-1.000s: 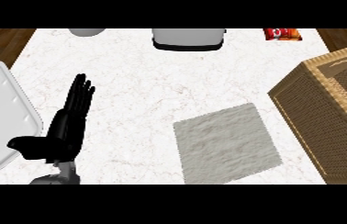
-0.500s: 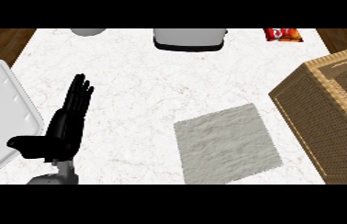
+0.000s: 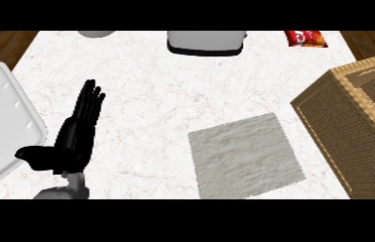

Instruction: Pick the croissant from the placemat and place it in the basket

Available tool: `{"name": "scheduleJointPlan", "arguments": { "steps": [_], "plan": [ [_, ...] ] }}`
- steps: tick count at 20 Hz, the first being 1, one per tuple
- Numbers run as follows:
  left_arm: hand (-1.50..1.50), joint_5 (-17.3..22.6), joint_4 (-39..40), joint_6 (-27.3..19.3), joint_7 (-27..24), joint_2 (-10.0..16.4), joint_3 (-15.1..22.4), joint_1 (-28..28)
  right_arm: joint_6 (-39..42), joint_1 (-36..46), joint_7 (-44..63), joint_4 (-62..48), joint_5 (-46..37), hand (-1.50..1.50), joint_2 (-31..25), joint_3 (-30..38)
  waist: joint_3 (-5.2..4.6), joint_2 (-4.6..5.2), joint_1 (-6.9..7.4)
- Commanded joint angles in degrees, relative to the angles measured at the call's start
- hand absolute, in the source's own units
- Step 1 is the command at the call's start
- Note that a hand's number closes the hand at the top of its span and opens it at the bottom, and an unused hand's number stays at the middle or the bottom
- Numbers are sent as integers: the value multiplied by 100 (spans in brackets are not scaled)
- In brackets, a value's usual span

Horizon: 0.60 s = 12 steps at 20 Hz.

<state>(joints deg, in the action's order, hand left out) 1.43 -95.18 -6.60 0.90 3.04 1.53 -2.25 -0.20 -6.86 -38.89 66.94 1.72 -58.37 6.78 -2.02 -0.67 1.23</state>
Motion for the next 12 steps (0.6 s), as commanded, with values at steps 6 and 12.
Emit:
{"name": "scheduleJointPlan", "arguments": {
  "steps": [6, 12],
  "plan": [
    [0, -62, -170, -4, -8, -57, 123, 137, 46, 454, -449, -1060, -313, -150, 541, -210, 222, 100, 76],
    [0, 9, -23, 72, -44, 86, -68, 121, 369, 664, -868, -1202, 244, -150, 731, 280, 215, 86, -16]
  ]
}}
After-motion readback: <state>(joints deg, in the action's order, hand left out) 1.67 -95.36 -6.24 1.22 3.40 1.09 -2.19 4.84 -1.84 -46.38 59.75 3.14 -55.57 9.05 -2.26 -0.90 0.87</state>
